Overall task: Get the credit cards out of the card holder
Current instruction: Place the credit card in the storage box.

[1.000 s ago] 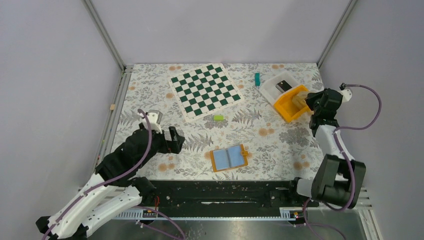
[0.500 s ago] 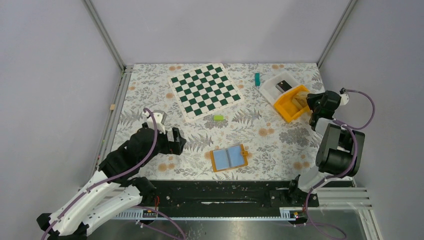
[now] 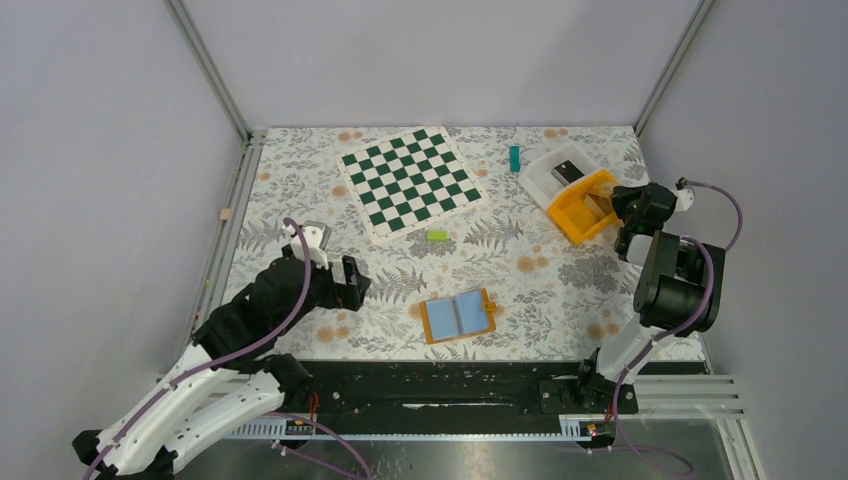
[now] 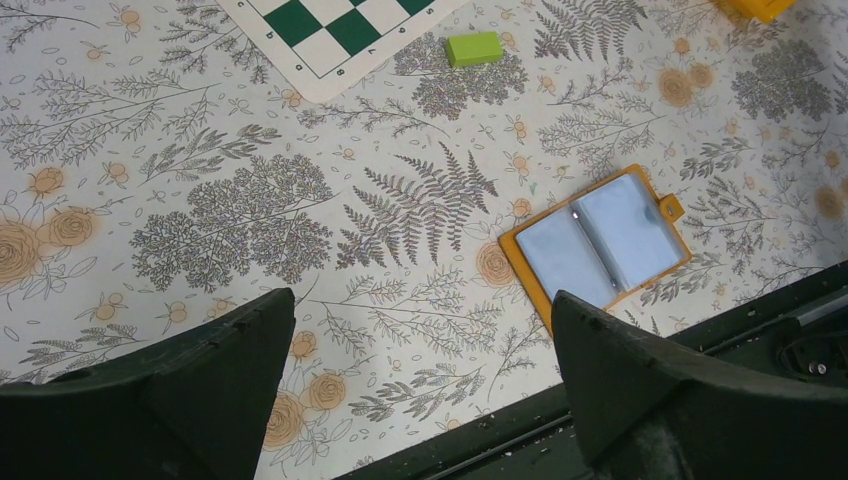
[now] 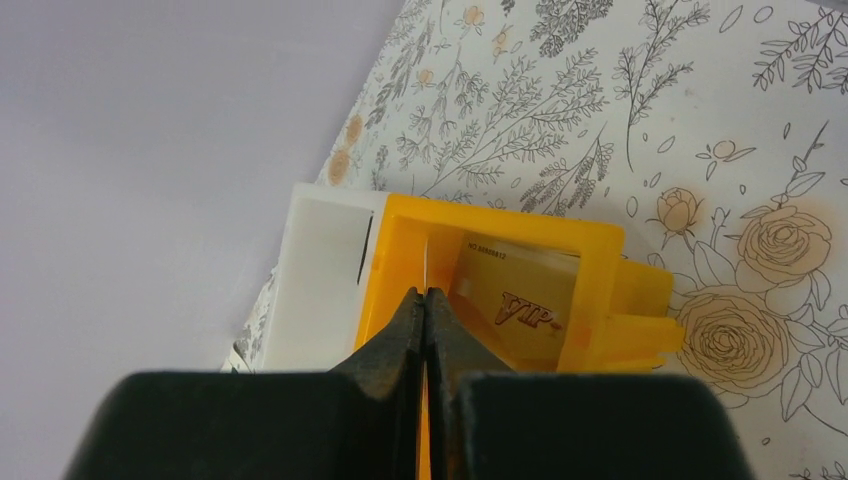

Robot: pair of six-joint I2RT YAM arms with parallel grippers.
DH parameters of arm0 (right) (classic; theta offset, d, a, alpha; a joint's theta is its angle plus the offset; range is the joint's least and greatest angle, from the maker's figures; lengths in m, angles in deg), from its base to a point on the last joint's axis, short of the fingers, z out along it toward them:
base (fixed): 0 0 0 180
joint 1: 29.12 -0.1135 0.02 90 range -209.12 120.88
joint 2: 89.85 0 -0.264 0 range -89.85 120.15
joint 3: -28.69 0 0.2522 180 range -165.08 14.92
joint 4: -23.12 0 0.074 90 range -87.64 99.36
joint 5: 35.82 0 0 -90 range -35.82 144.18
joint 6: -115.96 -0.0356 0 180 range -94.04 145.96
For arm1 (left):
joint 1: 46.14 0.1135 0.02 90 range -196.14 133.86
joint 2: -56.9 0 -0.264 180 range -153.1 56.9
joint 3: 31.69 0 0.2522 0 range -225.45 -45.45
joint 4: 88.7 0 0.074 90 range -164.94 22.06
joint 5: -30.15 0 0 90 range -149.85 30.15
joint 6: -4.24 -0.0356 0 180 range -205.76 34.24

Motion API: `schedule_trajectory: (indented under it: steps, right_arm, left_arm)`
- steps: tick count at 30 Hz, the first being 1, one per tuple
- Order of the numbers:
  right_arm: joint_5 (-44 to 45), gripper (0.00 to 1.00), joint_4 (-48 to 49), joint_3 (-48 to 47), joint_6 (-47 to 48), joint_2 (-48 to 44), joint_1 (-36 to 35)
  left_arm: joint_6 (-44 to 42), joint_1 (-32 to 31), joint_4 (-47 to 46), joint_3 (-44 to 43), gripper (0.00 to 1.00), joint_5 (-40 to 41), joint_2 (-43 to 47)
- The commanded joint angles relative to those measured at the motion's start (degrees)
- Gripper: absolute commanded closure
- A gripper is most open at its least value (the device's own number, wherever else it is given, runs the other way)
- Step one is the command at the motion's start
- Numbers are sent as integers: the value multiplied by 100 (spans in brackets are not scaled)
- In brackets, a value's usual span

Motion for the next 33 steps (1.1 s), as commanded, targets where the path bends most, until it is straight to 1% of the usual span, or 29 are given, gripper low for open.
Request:
schedule_trajectory:
  steps: [1,10,13,20,25,33]
  right_arm:
    - [173,100,704,34,45,77,13]
    - [217,100,583,76,43,135,101]
    - [219,100,309,-17,3,183,126]
    - [216,99,283,5,-109,276,163]
    - [215,100,372,76,-305,325,165]
    - [770,100,599,295,-727,365,163]
  left_arm:
    - [-142,11,-169,-116,1,34,-99]
    - [-151,12,-149,-97,1,262,-73]
    - [-153,10,-145,-103,1,231,-102]
    - [-169,7,-140,-104,1,220,-77]
    - [-160,7,-133,-110,1,233,-73]
    - [-160,7,-135,-102,1,220,-103]
